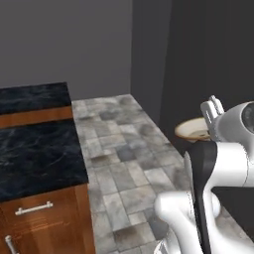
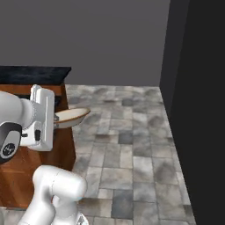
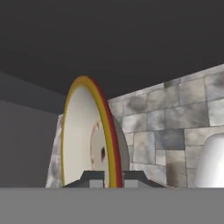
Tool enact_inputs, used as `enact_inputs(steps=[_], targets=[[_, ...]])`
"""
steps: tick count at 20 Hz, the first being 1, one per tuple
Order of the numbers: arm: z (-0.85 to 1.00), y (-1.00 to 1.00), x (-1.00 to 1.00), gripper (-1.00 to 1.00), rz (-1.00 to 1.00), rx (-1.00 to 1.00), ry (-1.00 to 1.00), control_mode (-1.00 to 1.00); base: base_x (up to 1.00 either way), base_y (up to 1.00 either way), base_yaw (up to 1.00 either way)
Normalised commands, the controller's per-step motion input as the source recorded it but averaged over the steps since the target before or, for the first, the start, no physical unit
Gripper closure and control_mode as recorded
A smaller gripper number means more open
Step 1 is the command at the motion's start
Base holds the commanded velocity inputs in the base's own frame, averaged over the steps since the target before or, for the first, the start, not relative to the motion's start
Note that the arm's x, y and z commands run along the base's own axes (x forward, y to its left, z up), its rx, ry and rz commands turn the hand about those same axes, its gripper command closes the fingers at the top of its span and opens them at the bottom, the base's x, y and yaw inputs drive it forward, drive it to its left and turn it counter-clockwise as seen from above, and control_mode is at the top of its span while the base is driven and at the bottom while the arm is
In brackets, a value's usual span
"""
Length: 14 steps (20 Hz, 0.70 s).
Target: Take the smaller bowl and place it next to the appetizer plate on the dining counter , and place the larger bowl next to the plate with cooked food.
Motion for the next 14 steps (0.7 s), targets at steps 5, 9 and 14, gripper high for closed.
enact_inputs(steps=[5, 9, 14], targets=[[0.0, 0.0, 0.0, 1.0, 0.0, 0.0, 0.0, 1.0, 1.0, -0.57, 0.15], [0.0, 0.0, 0.0, 1.0, 0.0, 0.0, 0.0, 1.0, 1.0, -0.37, 0.17], [0.0, 0.0, 0.0, 1.0, 0.0, 0.0, 0.0, 1.0, 1.0, -0.2, 0.23]])
